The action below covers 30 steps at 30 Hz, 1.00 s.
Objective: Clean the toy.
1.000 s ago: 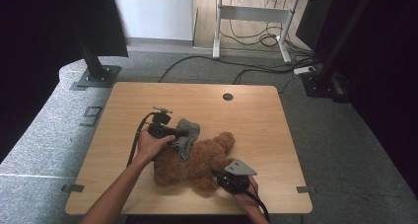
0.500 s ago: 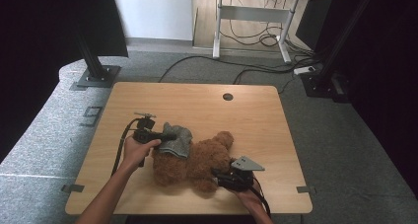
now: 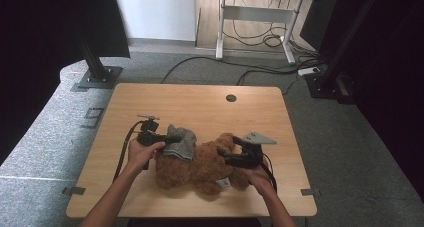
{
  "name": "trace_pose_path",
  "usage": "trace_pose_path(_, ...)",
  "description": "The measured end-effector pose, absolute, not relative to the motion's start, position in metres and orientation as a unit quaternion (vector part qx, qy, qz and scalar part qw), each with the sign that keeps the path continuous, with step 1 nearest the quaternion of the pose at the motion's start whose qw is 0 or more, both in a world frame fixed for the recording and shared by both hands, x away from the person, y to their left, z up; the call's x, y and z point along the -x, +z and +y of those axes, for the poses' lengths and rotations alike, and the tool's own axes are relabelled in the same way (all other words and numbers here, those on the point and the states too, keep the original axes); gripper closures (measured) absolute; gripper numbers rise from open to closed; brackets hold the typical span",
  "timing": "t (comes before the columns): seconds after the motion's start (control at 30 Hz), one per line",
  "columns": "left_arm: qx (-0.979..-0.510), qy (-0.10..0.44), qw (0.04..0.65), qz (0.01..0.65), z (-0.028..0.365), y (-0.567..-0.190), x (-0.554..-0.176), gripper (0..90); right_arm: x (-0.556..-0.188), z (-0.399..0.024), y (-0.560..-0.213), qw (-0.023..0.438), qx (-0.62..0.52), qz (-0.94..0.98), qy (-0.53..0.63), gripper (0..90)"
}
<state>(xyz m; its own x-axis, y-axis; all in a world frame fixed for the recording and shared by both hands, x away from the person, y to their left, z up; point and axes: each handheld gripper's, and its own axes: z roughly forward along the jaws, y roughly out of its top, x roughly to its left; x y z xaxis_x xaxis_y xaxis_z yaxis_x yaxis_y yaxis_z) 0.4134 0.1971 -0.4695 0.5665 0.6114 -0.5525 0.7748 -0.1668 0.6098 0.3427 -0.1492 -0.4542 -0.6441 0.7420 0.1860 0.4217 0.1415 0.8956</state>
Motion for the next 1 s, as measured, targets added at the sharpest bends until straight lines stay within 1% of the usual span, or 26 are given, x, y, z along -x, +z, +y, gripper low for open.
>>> trace_pose_path(0.1,-0.758,-0.090,0.456,0.457,0.197,-0.469,-0.413,75.1,-0.364,-0.132,-0.454,0.131,-0.393,0.760,0.501,18.1)
trace_pose_path(0.23,-0.758,-0.091,0.457,0.456,0.198,-0.470,-0.412,75.1,-0.376,-0.112,-0.470,0.091,-0.388,0.797,0.455,13.5)
trace_pose_path(0.3,-0.759,-0.094,0.457,0.454,0.198,-0.470,-0.411,75.0,-0.378,-0.108,-0.481,0.053,-0.391,0.803,0.446,12.8)
trace_pose_path(0.4,-0.758,-0.095,0.459,0.453,0.197,-0.471,-0.410,75.0,-0.376,-0.111,-0.488,0.025,-0.410,0.794,0.449,15.0)
trace_pose_path(0.47,-0.758,-0.099,0.460,0.451,0.196,-0.472,-0.410,74.9,-0.373,-0.111,-0.491,0.021,-0.410,0.796,0.444,18.8)
trace_pose_path(0.63,-0.761,-0.101,0.458,0.447,0.193,-0.473,-0.409,74.8,-0.362,-0.111,-0.495,0.019,-0.405,0.798,0.447,31.7)
trace_pose_path(0.87,-0.759,-0.097,0.459,0.452,0.197,-0.473,-0.408,74.6,-0.358,-0.115,-0.496,0.023,-0.399,0.786,0.472,57.4)
trace_pose_path(1.0,-0.755,-0.092,0.465,0.453,0.199,-0.472,-0.409,74.3,-0.358,-0.117,-0.495,0.026,-0.402,0.773,0.490,64.7)
